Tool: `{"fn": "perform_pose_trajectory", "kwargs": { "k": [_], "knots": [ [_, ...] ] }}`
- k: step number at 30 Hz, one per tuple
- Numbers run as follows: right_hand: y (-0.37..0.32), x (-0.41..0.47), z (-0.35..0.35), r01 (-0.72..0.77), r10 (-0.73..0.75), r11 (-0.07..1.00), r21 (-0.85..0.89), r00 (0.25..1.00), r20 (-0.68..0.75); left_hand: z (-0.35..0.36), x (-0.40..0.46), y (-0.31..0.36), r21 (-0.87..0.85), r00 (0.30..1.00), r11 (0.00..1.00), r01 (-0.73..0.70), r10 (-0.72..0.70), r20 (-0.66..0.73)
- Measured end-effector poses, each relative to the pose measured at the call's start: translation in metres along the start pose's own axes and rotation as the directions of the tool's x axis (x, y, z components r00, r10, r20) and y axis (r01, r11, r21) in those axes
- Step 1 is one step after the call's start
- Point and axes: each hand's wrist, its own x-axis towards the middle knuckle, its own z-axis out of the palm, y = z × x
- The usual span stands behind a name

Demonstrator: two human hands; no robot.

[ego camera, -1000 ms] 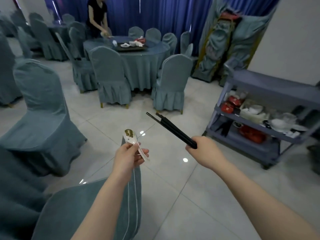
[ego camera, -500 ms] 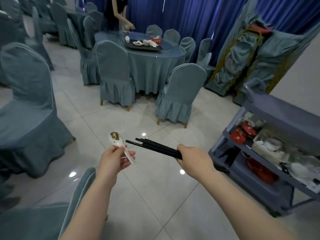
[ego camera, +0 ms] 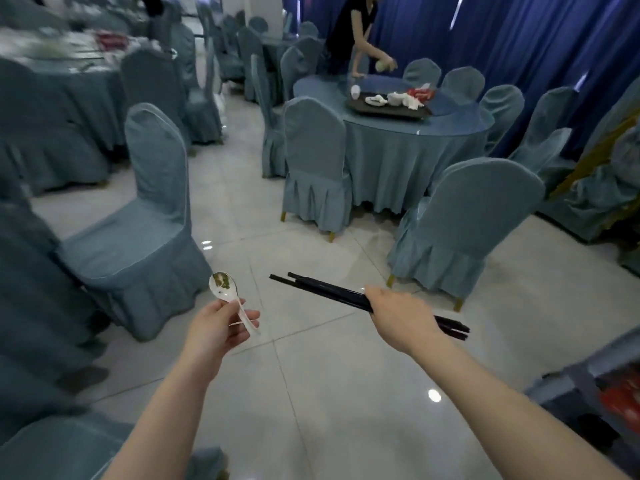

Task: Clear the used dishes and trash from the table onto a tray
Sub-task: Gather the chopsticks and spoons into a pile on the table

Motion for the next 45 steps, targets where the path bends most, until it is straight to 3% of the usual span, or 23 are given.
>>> {"fn": "perform_pose_trajectory", "kwargs": {
  "k": [5,12,19,26,34,45],
  "knots": [
    [0.005,0.128,0.0,0.263,-0.264,0.964,-0.022,0.964,-0.02,-0.001,0.049,0.03,-0.044,0.987,0.999,-0.031,0.024,-0.16],
    [-0.088,0.281,-0.003,0.48,-0.484,0.875,-0.067,0.869,-0.105,-0.064,0.109,0.074,-0.135,0.909,0.986,-0.099,0.034,-0.416],
    [-0.199,0.41,-0.022,0.588,-0.599,0.8,-0.117,0.792,-0.119,-0.144,0.189,0.127,-0.22,0.818,0.96,-0.172,0.015,-0.575],
    [-0.312,0.516,-0.053,0.716,-0.713,0.698,0.011,0.696,-0.086,-0.224,0.244,0.177,-0.256,0.726,0.94,-0.227,-0.012,-0.688],
    [-0.47,0.639,-0.045,0.827,-0.819,0.543,0.143,0.56,-0.124,-0.327,0.318,0.211,-0.259,0.567,0.922,-0.288,-0.054,-0.822],
    [-0.681,0.742,-0.058,0.854,-0.923,0.377,0.358,0.377,0.072,-0.458,0.38,0.257,-0.334,0.337,0.866,-0.372,-0.209,-0.918]
  ]
}}
